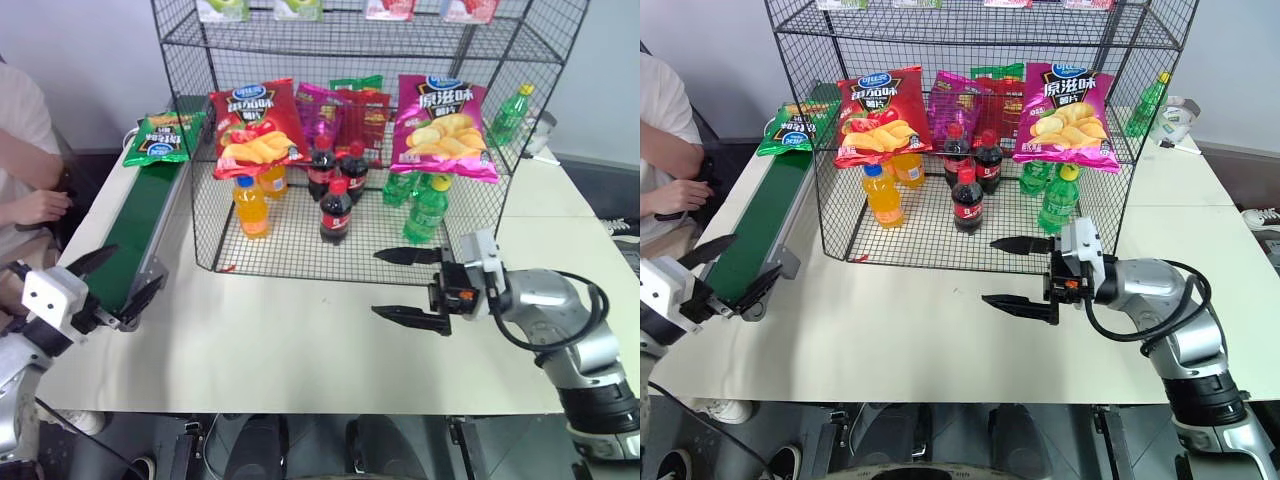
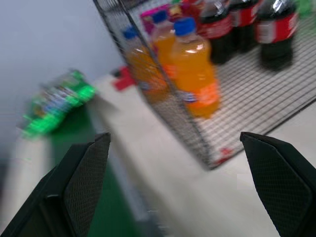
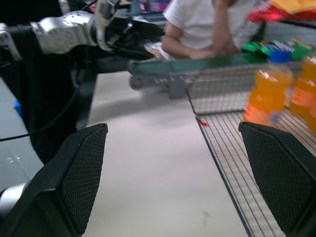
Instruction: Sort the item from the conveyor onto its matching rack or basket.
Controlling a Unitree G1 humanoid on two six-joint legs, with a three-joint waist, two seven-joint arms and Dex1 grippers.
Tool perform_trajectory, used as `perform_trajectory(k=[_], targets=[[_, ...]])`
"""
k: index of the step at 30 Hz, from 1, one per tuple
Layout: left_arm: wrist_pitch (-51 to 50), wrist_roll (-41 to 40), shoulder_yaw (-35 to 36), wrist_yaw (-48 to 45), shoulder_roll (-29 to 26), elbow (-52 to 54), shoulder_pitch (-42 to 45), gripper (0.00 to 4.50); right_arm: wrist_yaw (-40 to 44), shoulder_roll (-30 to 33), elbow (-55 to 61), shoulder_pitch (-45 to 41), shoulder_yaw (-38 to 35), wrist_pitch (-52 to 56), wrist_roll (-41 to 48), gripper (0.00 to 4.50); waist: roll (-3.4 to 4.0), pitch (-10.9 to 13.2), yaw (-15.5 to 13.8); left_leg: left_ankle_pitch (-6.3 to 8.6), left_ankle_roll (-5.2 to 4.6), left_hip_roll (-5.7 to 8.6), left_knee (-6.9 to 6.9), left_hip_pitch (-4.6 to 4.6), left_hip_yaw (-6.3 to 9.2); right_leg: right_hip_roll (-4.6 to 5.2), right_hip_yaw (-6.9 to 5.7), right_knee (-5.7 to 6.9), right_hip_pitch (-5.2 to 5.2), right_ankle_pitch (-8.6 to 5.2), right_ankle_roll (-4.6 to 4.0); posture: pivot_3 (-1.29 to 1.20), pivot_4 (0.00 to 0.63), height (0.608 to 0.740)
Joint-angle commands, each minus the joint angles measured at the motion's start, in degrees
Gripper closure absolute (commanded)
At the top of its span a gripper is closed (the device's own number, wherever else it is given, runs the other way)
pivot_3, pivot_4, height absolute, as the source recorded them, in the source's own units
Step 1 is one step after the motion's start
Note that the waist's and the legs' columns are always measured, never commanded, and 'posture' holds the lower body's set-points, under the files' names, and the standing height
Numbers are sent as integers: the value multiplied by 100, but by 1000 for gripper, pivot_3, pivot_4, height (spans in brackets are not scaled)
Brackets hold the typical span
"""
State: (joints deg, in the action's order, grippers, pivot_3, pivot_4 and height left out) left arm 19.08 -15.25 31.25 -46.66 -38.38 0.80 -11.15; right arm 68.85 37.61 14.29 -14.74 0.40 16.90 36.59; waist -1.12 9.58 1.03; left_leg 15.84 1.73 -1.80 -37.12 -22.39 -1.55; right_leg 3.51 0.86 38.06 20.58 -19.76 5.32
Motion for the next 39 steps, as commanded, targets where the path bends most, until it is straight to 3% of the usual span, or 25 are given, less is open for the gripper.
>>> perform_trajectory(k=[1,9,17,20,39], targets=[[1263,956,517,526,-81,-100,-417,0,198,29,-65,-55,48,-8,-25,69,0,0,3,1,-2,0,1,-1,-1,1,0,-2,2,0,0,0,150,739],[2982,2776,1137,1735,-258,-645,-1377,0,313,-145,-324,-232,217,-165,-261,69,-1,-1,4,2,-4,-1,3,-2,-2,6,0,-1,4,0,-2,0,150,739],[3047,4244,1243,3433,-280,-1128,-1583,0,373,-369,-191,-362,451,-18,-232,69,-2,-1,12,3,-4,-1,7,-3,-2,10,0,-1,7,0,-3,0,150,739],[2998,4671,1089,3969,-324,-1256,-1596,0,206,-551,-397,-485,592,-309,-595,69,-2,-2,20,3,-4,-1,8,-3,-2,10,0,1,8,0,-4,0,150,739],[2616,4905,341,5026,-835,-1615,-1854,0,-96,-688,-239,-469,646,-269,-761,69,-2,-3,46,4,-2,-1,14,-9,-4,15,0,3,19,0,-5,0,150,739]])
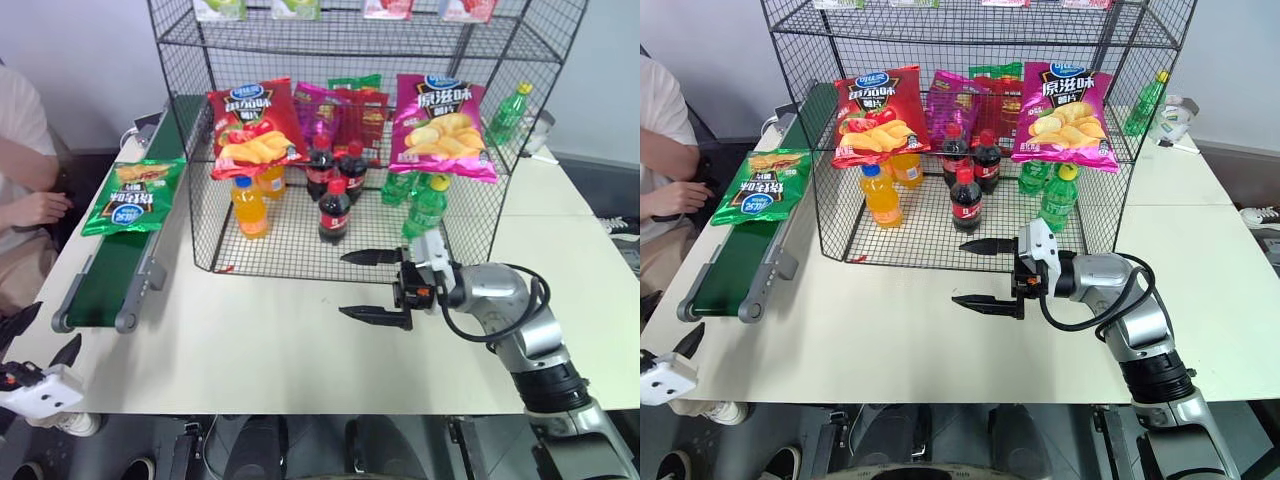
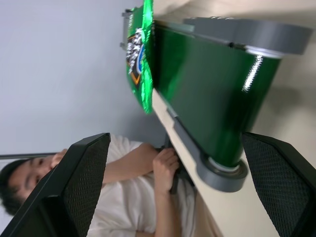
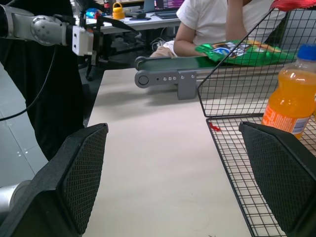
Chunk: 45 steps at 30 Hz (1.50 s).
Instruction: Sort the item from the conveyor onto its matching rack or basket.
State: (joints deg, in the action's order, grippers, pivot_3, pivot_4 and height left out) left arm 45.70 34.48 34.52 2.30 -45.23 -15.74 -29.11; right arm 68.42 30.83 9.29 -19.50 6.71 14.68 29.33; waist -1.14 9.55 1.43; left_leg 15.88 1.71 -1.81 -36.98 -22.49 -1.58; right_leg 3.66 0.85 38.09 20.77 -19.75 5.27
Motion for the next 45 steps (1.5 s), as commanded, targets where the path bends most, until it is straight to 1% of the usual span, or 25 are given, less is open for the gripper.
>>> perform_trajectory(k=[1,6,12,21,24,27,30,34,40,45], targets=[[-58,-76,-9,148,-171,38,-64,0,-70,0,264,44,37,-90,-94,69,0,0,16,0,0,0,0,0,0,0,0,0,0,0,0,0,150,739],[-67,-100,-109,210,-251,29,-99,0,-97,-6,310,120,47,-103,-120,69,0,0,100,0,0,0,0,0,0,1,0,0,-1,0,0,0,150,739],[-126,-149,-189,256,-319,38,-97,0,-67,-26,170,154,59,-265,-185,69,0,0,118,0,0,0,0,0,0,1,0,2,1,0,0,0,150,739],[-223,-150,-196,303,-256,92,-155,0,-75,-31,115,205,73,-362,-222,69,-1,-1,112,0,0,1,-1,0,-1,1,0,2,0,0,1,0,150,739],[-282,-324,-82,307,-191,164,-183,0,-72,-20,123,201,70,-351,-218,69,-1,-1,117,0,0,1,-1,0,-2,1,0,2,-1,0,1,0,150,739],[-493,-513,14,260,-225,326,-36,0,-63,-7,114,184,61,-342,-213,69,-1,-1,113,0,0,0,-1,0,-2,1,0,3,0,0,1,0,150,739],[-625,-506,-165,220,-277,277,155,0,-55,-7,106,168,71,-347,-224,69,-2,-1,98,0,0,1,-2,0,-2,1,-1,3,-2,0,1,0,150,739],[-718,-550,-227,148,-260,298,196,0,-59,-4,83,145,62,-366,-245,69,-3,-2,126,0,0,1,-2,0,-3,1,0,2,-1,1,1,0,150,739],[-853,-490,-417,102,-377,-13,375,0,-65,29,86,184,0,-374,-262,69,-4,-2,111,0,0,1,-2,0,-4,1,0,5,0,1,1,0,150,739],[-912,-479,-861,105,-722,-590,1173,0,-154,23,111,153,-45,-339,-282,69,-9,-5,67,-1,0,2,-6,1,-2,1,-4,10,-1,1,2,0,150,739]])
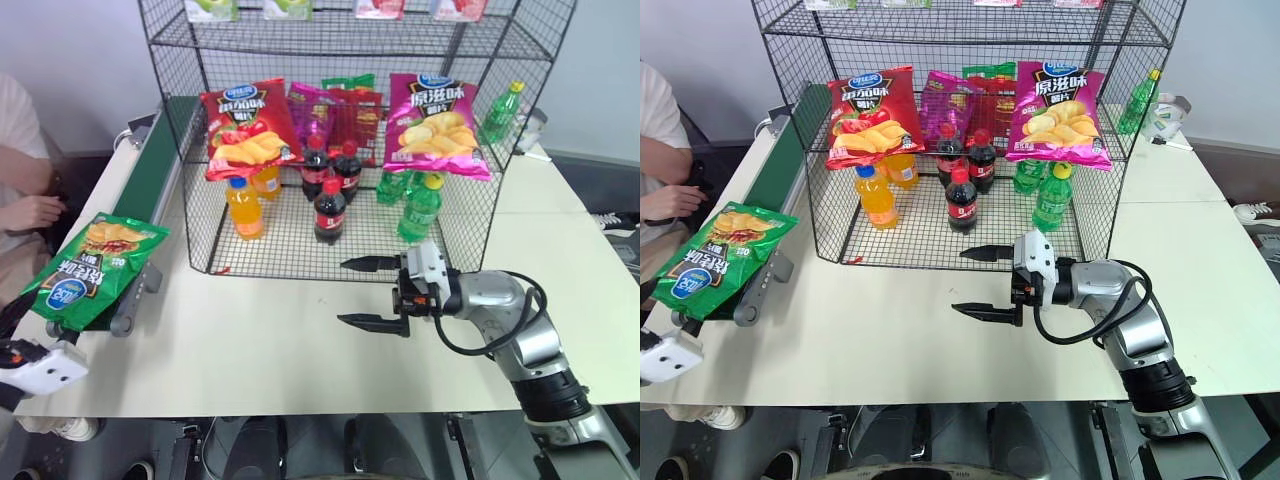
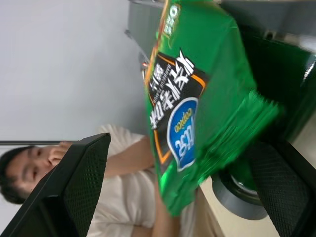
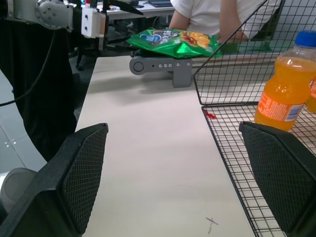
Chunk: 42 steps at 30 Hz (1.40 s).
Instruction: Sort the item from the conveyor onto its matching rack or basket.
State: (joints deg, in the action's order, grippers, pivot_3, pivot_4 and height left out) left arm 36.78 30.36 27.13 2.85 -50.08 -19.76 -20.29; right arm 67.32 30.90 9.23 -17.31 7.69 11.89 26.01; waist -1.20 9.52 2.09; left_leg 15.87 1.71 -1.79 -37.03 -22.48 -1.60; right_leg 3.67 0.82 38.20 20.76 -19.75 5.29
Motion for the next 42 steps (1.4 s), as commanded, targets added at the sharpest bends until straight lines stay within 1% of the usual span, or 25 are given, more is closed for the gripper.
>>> perform_trajectory(k=[1,5,10,13,18,20,21,24,26,29,30,32,33,34,35,37,38,40,42], targets=[[-18,-106,-265,-26,-287,-338,473,0,-57,23,140,-66,-151,-47,60,69,-2,-2,6,0,0,0,-1,0,0,0,0,1,0,0,0,0,150,739],[92,-81,-758,-69,-363,-697,931,0,-124,47,246,-63,-165,4,86,69,-2,-1,48,0,0,1,0,0,-3,0,1,1,1,0,1,0,150,739],[170,-201,-1033,-123,-415,-772,1168,0,-237,73,321,-31,-229,24,106,69,-1,-1,35,0,-1,1,1,-1,-8,-1,1,10,10,1,2,0,150,739],[196,-345,-1110,-230,-440,-877,1217,850,-291,80,319,1,-271,3,95,0,-1,-1,19,0,-1,2,-6,0,-8,-1,1,15,8,1,2,0,150,739],[180,-464,-1184,-249,-439,-857,1256,3207,-331,64,252,-26,-299,-22,89,0,-2,-2,27,0,-1,1,-8,0,-8,-2,1,22,11,1,3,0,150,739],[158,-493,-1182,-233,-454,-823,1240,4229,-327,58,239,-6,-286,-48,76,0,-2,-2,28,0,-1,1,-8,0,-8,-3,1,22,11,1,3,0,150,739],[151,-501,-1181,-223,-463,-807,1230,4441,-327,53,232,6,-279,-63,68,0,-2,-2,29,0,-1,1,-8,0,-8,-3,1,22,11,1,3,0,150,739],[151,-671,-1088,-258,-466,-721,1150,4441,-315,49,213,41,-263,-108,49,0,-2,-2,29,0,-1,1,-8,0,-8,-4,1,23,11,1,3,0,150,739],[128,-941,-891,-339,-462,-515,1032,4441,-303,52,195,45,-262,-131,41,0,-2,-2,35,0,-1,1,-8,0,-8,-5,1,23,11,1,3,0,150,739],[83,-1898,-490,-742,-343,-78,851,4441,-294,60,155,43,-267,-178,17,0,-4,-2,39,0,-1,-1,-7,-1,-8,-5,1,22,13,1,3,0,150,739],[40,-2578,-437,-1179,-289,190,753,4441,-288,61,136,39,-273,-198,12,0,-3,-2,39,0,-1,-2,-7,-1,-7,-5,1,23,13,1,3,0,150,739],[5,-3585,-328,-1888,-257,708,547,4441,-291,53,103,30,-299,-195,37,0,-2,-1,35,-1,0,-2,-8,0,-8,-3,2,23,12,1,2,0,150,739],[-228,-4524,-276,-2550,-268,1236,320,4441,-300,35,87,10,-329,-156,95,0,-6,-2,41,-1,0,-2,-8,0,-8,-1,2,22,12,1,2,0,150,739],[-380,-5245,-209,-3137,-326,1682,81,4441,-310,16,71,-11,-357,-105,159,0,-4,-2,46,-1,2,-3,-8,-1,-7,0,3,20,12,1,1,0,150,739],[-744,-5948,-117,-3736,-389,2101,-194,4441,-288,15,49,-33,-363,-85,185,0,-5,-2,49,-1,2,-3,-7,0,-7,2,3,14,9,1,1,0,150,739],[-1261,-6768,159,-4557,-471,2619,-563,4441,-219,29,1,-76,-344,-101,176,0,-1,0,56,-1,4,-3,-5,0,-7,2,3,7,7,0,0,0,150,739],[-1755,-7305,384,-4840,-492,2893,-718,4441,-181,31,-34,-108,-338,-99,182,0,1,0,58,-1,4,-3,-4,-1,-7,3,3,6,9,0,-1,0,150,739],[-2382,-7922,812,-5332,-555,3283,-907,4441,-146,12,-94,-193,-348,-61,220,0,5,3,53,-1,4,-3,0,1,-6,2,2,6,8,-1,-2,0,150,739],[-3156,-8551,1165,-5530,-580,3591,-985,4441,-151,-21,-151,-266,-360,-44,232,0,6,4,46,-1,3,-3,-2,4,-5,0,1,7,5,-1,-2,0,150,739]])
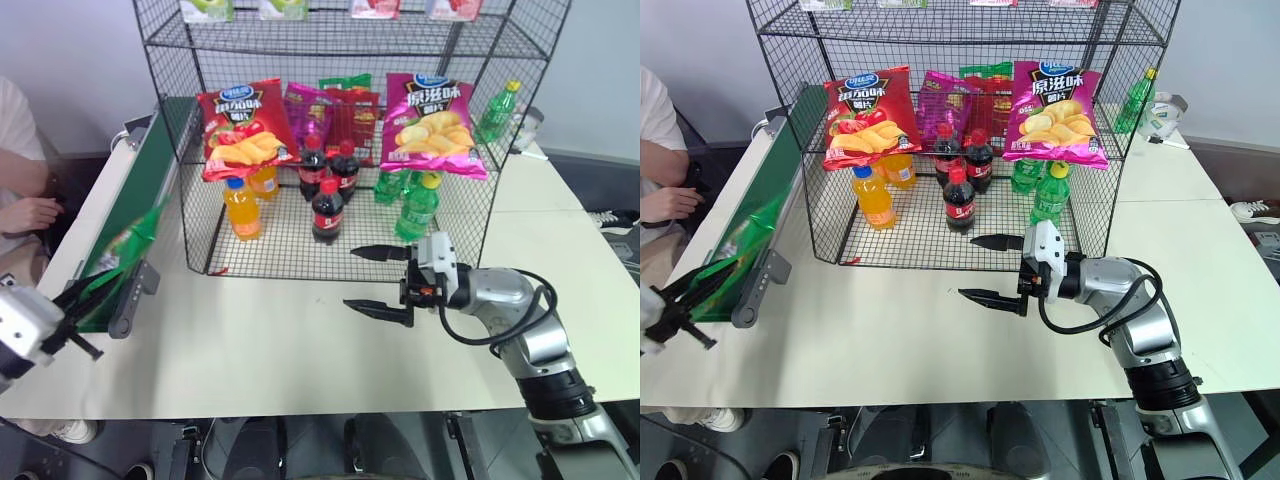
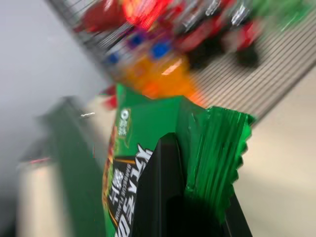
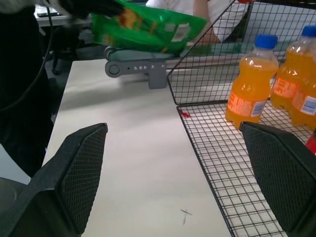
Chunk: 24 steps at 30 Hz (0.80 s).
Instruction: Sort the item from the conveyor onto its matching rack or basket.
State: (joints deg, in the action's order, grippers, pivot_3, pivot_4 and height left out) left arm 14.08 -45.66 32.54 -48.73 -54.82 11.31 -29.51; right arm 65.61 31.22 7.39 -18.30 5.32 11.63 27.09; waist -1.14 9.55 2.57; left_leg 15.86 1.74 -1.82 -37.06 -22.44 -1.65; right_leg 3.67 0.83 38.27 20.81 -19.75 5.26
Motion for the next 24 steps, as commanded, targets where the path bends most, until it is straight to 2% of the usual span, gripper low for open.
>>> perform_trajectory(k=[1,7,11,13,18,24], targets=[[-1198,-1122,760,-518,-133,662,-114,4441,26,-59,16,-192,-114,-14,125,0,-1,0,-2,0,-1,1,-2,1,0,-1,0,0,-4,0,0,0,150,739],[-3451,-3000,1407,-643,-290,1504,-149,4441,14,-67,76,-193,-85,8,109,0,0,0,-15,0,-2,5,-6,1,1,-5,0,-6,-13,1,2,0,150,739],[-4178,-3192,1372,-759,-313,1811,-15,4441,33,-42,97,-159,-103,33,131,0,0,0,-3,0,-3,4,-7,4,2,-13,0,-3,-14,1,2,0,150,739],[-4424,-3275,1139,-799,-386,1947,271,4441,17,-64,160,-155,-163,264,347,0,0,0,-9,-1,-3,4,-7,5,2,-17,1,-2,-13,1,2,0,150,739],[-5179,-4192,457,-764,-501,1918,1272,4441,-34,-18,410,-185,-325,1765,1542,0,4,3,-31,-1,-3,5,-12,5,5,-17,0,0,-17,1,2,0,150,739],[-5817,-5041,-403,-503,-372,1495,2721,4441,-143,-69,371,-256,-511,3145,2620,0,5,3,-14,-1,-3,4,-12,4,9,-18,0,0,-16,1,3,0,150,739]])
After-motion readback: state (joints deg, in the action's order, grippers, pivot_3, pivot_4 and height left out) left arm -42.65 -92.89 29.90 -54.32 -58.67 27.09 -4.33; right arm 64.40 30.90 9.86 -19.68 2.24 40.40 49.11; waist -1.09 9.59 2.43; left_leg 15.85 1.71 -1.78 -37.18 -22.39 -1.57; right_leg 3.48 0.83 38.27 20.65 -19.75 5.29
